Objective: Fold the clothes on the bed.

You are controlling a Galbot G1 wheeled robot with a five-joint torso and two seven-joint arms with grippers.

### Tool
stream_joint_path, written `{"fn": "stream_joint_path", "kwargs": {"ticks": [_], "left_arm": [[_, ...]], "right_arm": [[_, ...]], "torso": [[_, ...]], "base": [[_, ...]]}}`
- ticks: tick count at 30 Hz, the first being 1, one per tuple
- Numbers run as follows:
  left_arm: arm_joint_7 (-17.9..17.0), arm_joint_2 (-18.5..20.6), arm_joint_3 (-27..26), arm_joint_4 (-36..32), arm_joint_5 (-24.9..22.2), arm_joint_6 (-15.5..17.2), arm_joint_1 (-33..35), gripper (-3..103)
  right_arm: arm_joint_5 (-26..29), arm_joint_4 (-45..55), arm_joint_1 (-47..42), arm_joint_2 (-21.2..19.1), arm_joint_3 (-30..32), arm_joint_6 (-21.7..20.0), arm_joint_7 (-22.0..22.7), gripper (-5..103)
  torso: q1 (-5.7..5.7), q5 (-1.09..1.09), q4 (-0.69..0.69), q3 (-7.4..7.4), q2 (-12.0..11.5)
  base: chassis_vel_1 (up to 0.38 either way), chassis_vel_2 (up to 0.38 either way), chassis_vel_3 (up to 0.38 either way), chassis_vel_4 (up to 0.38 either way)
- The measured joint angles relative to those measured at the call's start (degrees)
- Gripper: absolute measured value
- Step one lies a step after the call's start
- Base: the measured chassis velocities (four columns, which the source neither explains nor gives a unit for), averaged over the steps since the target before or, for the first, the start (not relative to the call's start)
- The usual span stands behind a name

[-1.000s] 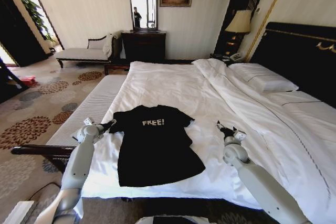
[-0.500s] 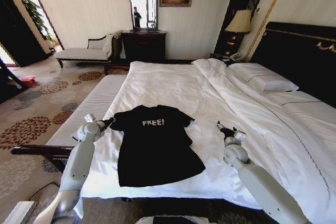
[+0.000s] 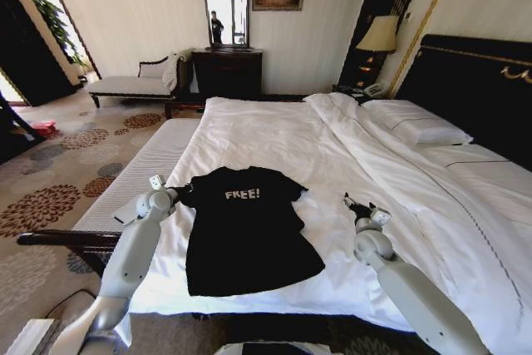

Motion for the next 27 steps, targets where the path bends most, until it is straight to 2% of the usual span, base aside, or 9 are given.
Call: {"fn": "stream_joint_path", "kwargs": {"ticks": [5,6,8,10,13,14,16,19,27], "left_arm": [[-0.1,-0.4,1.9,0.6,0.0,-0.2,-1.4,52],[-0.1,-0.4,1.9,0.6,0.0,-0.2,-1.4,52],[-0.3,-0.9,4.4,0.7,0.0,-0.2,-2.8,63],[-0.4,-1.2,5.2,0.8,0.0,-0.2,-3.4,63],[-0.9,-1.9,8.1,1.5,-0.1,-0.1,-5.8,80],[-0.9,-1.9,8.1,1.5,-0.1,-0.1,-5.8,80],[-1.2,-1.7,9.0,1.1,-1.0,0.4,-6.1,90],[-1.5,-1.3,8.7,0.0,-2.3,0.7,-5.4,98],[-2.3,-1.0,3.5,-1.3,-6.8,0.9,-3.8,100]], "right_arm": [[-0.1,-0.4,0.3,0.1,-0.7,0.0,0.0,100],[-0.1,-0.4,0.3,0.1,-0.7,0.0,0.0,100],[-0.1,-0.4,0.8,0.3,-1.5,0.0,0.1,100],[-0.1,-0.4,0.9,0.4,-1.7,0.0,0.1,100],[-0.1,-0.3,1.0,0.4,-2.1,0.0,0.3,100],[-0.1,-0.3,1.0,0.4,-2.1,0.0,0.3,100],[-0.1,-0.3,0.6,0.4,-1.7,0.0,0.3,100],[-0.2,-0.4,0.3,0.3,-1.1,0.0,0.2,100],[-0.4,-0.6,0.1,0.4,-0.8,0.0,0.2,100]], "torso": [[0.0,0.0,0.0,0.0,0.0],[0.0,0.0,0.0,0.0,0.0],[0.0,0.0,-0.01,0.0,0.0],[0.0,0.0,-0.01,0.0,0.0],[0.0,0.01,-0.03,0.0,0.0],[0.0,0.01,-0.03,0.0,0.0],[0.0,0.01,-0.02,0.0,0.0],[0.0,0.0,-0.01,0.0,0.0],[0.0,0.0,0.0,0.0,0.0]], "base": [[0.0,0.0,0.0,0.0],[0.0,0.0,0.0,0.0],[0.0,0.0,0.0,0.0],[0.0,0.0,0.0,0.0],[0.0,0.0,0.0,0.0],[0.0,0.0,0.0,0.0],[0.0,0.0,0.0,0.0],[0.0,0.0,0.0,0.0],[0.0,0.0,0.0,0.0]]}}
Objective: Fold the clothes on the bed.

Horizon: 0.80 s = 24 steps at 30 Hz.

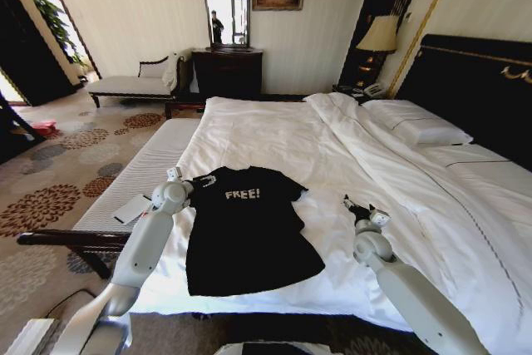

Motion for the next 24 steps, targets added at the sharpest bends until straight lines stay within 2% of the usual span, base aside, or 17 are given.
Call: {"fn": "stream_joint_path", "kwargs": {"ticks": [3,12,16,19,22,23,24], "left_arm": [[0.3,0.0,-1.9,1.7,-0.1,-0.1,0.2,100],[1.7,-1.0,-2.5,5.9,1.8,-0.9,-0.8,101],[2.0,-1.5,-2.4,6.9,2.2,-1.1,-1.0,97],[2.5,-2.0,-2.2,8.0,3.0,-1.5,-1.2,93],[3.0,-2.6,-2.0,9.8,4.0,-1.9,-1.8,78],[3.0,-2.6,-2.0,9.8,4.0,-1.9,-1.8,78],[3.1,-2.8,-2.0,10.5,4.2,-2.0,-2.1,72]], "right_arm": [[-0.1,0.0,0.0,0.1,-0.3,0.0,0.0,100],[-0.2,0.0,0.0,0.1,-0.5,0.0,0.0,100],[-0.3,0.0,-0.2,0.1,-0.3,0.0,0.0,100],[-0.3,0.0,-0.4,0.1,-0.1,0.0,0.0,100],[-0.4,0.0,-0.5,0.0,0.1,0.0,0.0,100],[-0.4,0.0,-0.5,0.0,0.1,0.0,0.0,100],[-0.4,0.0,-0.5,0.0,0.1,0.0,0.0,100]], "torso": [[0.0,0.0,0.0,0.0,0.0],[0.0,0.0,-0.01,0.0,0.0],[0.0,0.0,-0.01,0.0,0.0],[0.0,0.0,-0.02,0.0,0.0],[0.0,0.0,-0.02,0.0,0.0],[0.0,0.0,-0.02,0.0,0.0],[0.0,0.0,-0.01,0.0,0.0]], "base": [[0.0,0.0,0.0,0.0],[0.0,0.0,0.0,0.0],[0.0,0.0,0.0,0.0],[0.0,0.0,0.0,0.0],[0.0,0.0,0.0,0.0],[0.0,0.0,0.0,0.0],[0.0,0.0,0.0,0.0]]}}
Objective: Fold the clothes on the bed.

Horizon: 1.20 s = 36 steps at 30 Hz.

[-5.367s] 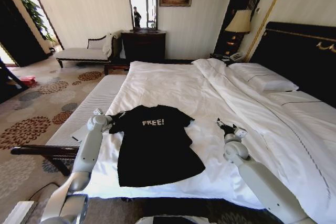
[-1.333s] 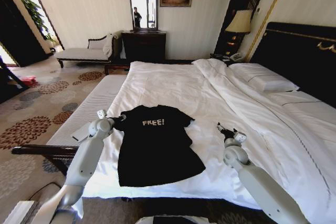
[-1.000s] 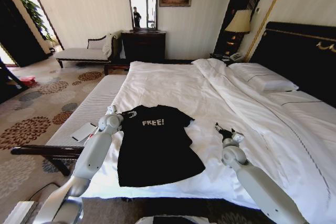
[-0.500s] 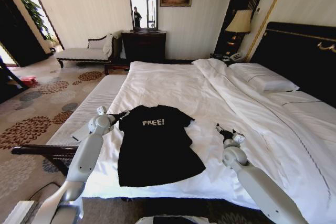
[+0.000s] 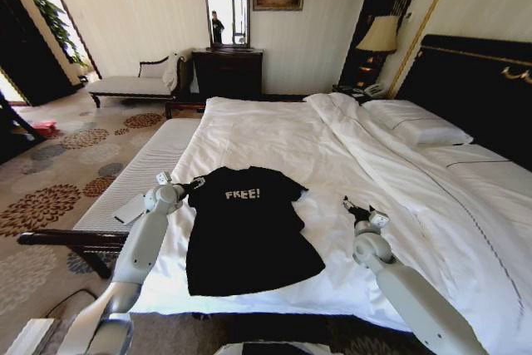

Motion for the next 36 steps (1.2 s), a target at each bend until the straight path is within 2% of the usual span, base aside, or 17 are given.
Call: {"fn": "stream_joint_path", "kwargs": {"ticks": [2,3,6,8,10,16,17,20,23,24,25,28,30,36], "left_arm": [[0.2,-0.2,0.1,0.7,0.2,-0.1,-0.4,62],[0.2,-0.2,0.1,0.7,0.2,-0.1,-0.4,62],[0.5,-0.8,0.4,2.2,0.9,-0.3,-1.0,46],[0.5,-0.8,0.4,2.3,0.9,-0.3,-1.0,46],[0.6,-1.1,0.6,3.1,1.3,-0.3,-1.3,41],[0.9,-1.4,0.8,4.0,2.0,-0.4,-1.6,50],[0.9,-1.4,0.8,4.1,2.1,-0.4,-1.7,46],[0.9,-1.5,0.8,4.2,2.1,-0.4,-1.8,43],[0.9,-1.5,0.8,4.3,2.1,-0.4,-2.0,27],[0.9,-1.5,0.8,4.3,2.1,-0.4,-2.0,27],[0.9,-1.5,0.8,4.2,2.0,-0.4,-2.1,16],[1.0,-1.4,0.9,4.2,2.0,-0.4,-2.1,11],[1.0,-1.3,0.9,3.9,2.0,-0.5,-2.0,2],[1.0,-0.6,0.5,2.5,1.6,-0.5,-1.4,0]], "right_arm": [[0.0,0.0,0.0,0.0,0.0,0.0,0.0,100],[0.0,0.0,0.0,0.0,0.0,0.0,0.0,100],[0.0,-0.2,0.1,0.0,0.0,0.0,0.0,100],[0.0,-0.2,0.1,-0.1,0.0,0.0,0.0,100],[0.0,-0.2,0.2,-0.1,-0.1,0.0,0.0,100],[0.0,-0.4,0.2,-0.1,0.0,0.0,0.0,100],[0.0,-0.4,0.2,-0.1,0.0,0.0,0.0,100],[0.0,-0.5,0.2,-0.1,0.0,0.0,-0.1,100],[0.0,-0.5,0.2,-0.1,0.0,0.0,-0.1,100],[0.0,-0.5,0.2,-0.1,0.0,0.0,-0.1,100],[0.0,-0.5,0.3,-0.1,0.0,0.0,-0.1,100],[0.0,-0.5,0.3,-0.1,0.0,0.0,-0.1,100],[0.0,-0.5,0.4,-0.1,0.0,0.0,-0.1,100],[0.0,-0.5,0.4,-0.1,-0.1,0.0,-0.1,100]], "torso": [[0.0,0.0,0.0,0.0,0.0],[0.0,0.0,0.0,0.0,0.0],[0.0,0.0,0.0,0.0,0.0],[0.0,0.0,0.0,0.0,0.0],[0.0,0.0,0.0,0.0,0.0],[0.0,0.0,0.0,0.0,0.0],[0.0,0.0,0.0,0.0,0.0],[0.0,0.0,0.0,0.0,0.0],[0.0,0.0,0.0,0.0,0.0],[0.0,0.0,0.0,0.0,0.0],[0.0,0.0,0.0,0.0,0.0],[0.0,0.0,0.0,0.0,0.0],[0.0,0.0,0.0,0.0,0.0],[0.0,0.0,0.0,0.0,0.0]], "base": [[0.0,0.0,0.0,0.0],[0.0,0.0,0.0,0.0],[0.0,0.0,0.0,0.0],[0.0,0.0,0.0,0.0],[0.0,0.0,0.0,0.0],[0.0,0.0,0.0,0.0],[0.0,0.0,0.0,0.0],[0.0,0.0,0.0,0.0],[0.0,0.0,0.0,0.0],[0.0,0.0,0.0,0.0],[0.0,0.0,0.0,0.0],[0.0,0.0,0.0,0.0],[0.0,0.0,0.0,0.0],[0.0,0.0,0.0,0.0]]}}
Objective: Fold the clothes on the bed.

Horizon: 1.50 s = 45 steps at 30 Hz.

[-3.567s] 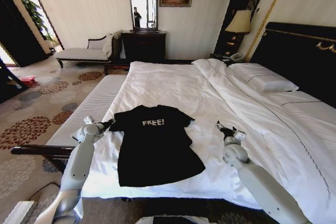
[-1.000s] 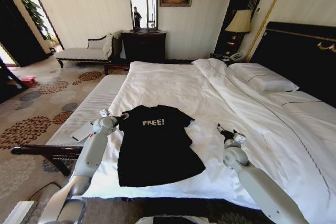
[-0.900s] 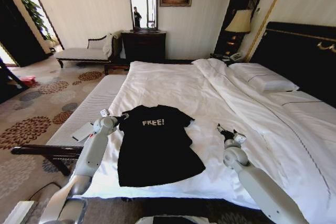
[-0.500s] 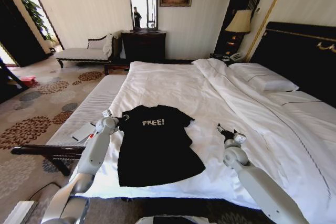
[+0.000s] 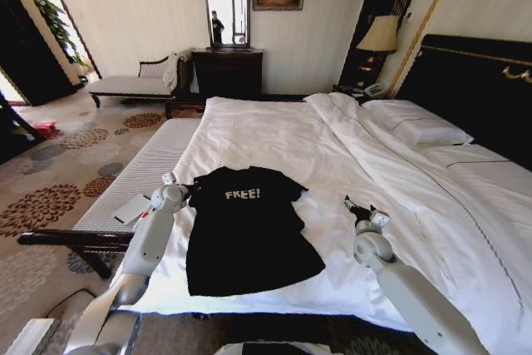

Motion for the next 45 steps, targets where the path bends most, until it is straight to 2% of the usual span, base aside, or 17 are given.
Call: {"fn": "stream_joint_path", "kwargs": {"ticks": [13,16,19,21,22,24,25,27,30,33,36,37,39,42,45], "left_arm": [[0.0,0.9,0.1,-2.1,-0.5,0.2,1.3,-1],[-0.1,0.3,0.2,-0.9,0.1,0.2,0.9,15],[-0.1,0.2,0.3,-0.4,0.3,0.2,0.6,20],[-0.1,-0.1,0.3,0.5,0.6,0.2,0.3,31],[-0.1,-0.1,0.3,0.5,0.6,0.2,0.3,31],[-0.1,-0.2,0.4,1.0,0.9,0.1,0.1,42],[-0.1,-0.3,0.4,1.2,1.0,0.1,0.0,42],[-0.1,-0.4,0.5,1.6,1.2,0.1,-0.3,52],[0.0,-0.5,0.5,1.8,1.3,0.0,-0.4,58],[0.0,-0.7,0.6,2.1,1.3,0.0,-0.8,74],[0.1,-0.9,0.7,2.3,1.4,-0.1,-1.0,80],[0.1,-0.9,0.7,2.3,1.4,-0.1,-1.0,80],[0.1,-1.1,0.8,2.5,1.7,-0.2,-1.2,69],[0.2,-1.4,1.0,2.6,1.9,-0.2,-1.3,64],[0.2,-1.8,1.2,2.6,2.1,-0.2,-1.3,46]], "right_arm": [[0.0,0.2,0.1,0.0,-0.4,0.0,0.0,100],[0.0,0.4,-0.2,0.0,-0.3,0.0,0.0,100],[-0.1,0.4,-0.4,0.0,0.0,0.0,0.0,100],[-0.2,0.4,-0.7,-0.1,0.4,0.0,0.0,100],[-0.2,0.4,-0.7,-0.1,0.4,0.0,0.0,100],[-0.2,0.4,-0.8,-0.1,0.5,0.0,0.0,100],[-0.2,0.4,-0.8,-0.1,0.5,0.0,0.0,100],[-0.2,0.4,-0.8,-0.1,0.5,0.0,0.0,100],[-0.2,0.4,-0.8,-0.1,0.5,0.0,0.0,100],[-0.2,0.4,-0.8,0.0,0.5,0.0,0.0,100],[-0.2,0.4,-0.8,0.0,0.5,0.1,0.0,100],[-0.2,0.4,-0.8,0.0,0.5,0.1,0.0,100],[-0.3,0.4,-0.8,0.1,0.5,0.1,0.0,100],[-0.3,0.4,-0.9,0.0,0.7,0.1,0.0,100],[-0.3,0.4,-1.2,0.0,1.1,0.1,0.0,100]], "torso": [[0.0,0.0,0.01,0.0,0.0],[0.01,0.0,0.0,0.0,0.0],[0.0,0.0,0.0,0.0,0.0],[0.0,0.0,0.0,0.0,0.0],[0.0,0.0,0.0,0.0,0.0],[0.0,0.0,0.0,0.0,0.0],[0.0,0.0,0.0,0.0,0.0],[0.0,0.0,0.0,0.0,0.0],[0.0,0.0,0.0,0.0,0.0],[0.0,0.0,0.01,0.0,0.0],[0.0,0.0,0.01,0.0,0.0],[0.0,0.0,0.01,0.0,0.0],[0.0,0.0,0.01,0.0,0.0],[0.0,0.0,0.01,0.0,0.0],[0.0,0.0,0.0,0.0,0.0]], "base": [[0.0,0.0,0.0,0.0],[0.0,0.0,0.0,0.0],[0.0,0.0,0.0,0.0],[0.0,0.0,0.0,0.0],[0.0,0.0,0.0,0.0],[0.0,0.0,0.0,0.0],[0.0,0.0,0.0,0.0],[0.0,0.0,0.0,0.0],[0.0,0.0,0.0,0.0],[0.0,0.0,0.0,0.0],[0.0,0.0,0.0,0.0],[0.0,0.0,0.0,0.0],[0.0,0.0,0.0,0.0],[0.0,0.0,0.0,0.0],[0.0,0.0,0.0,0.0]]}}
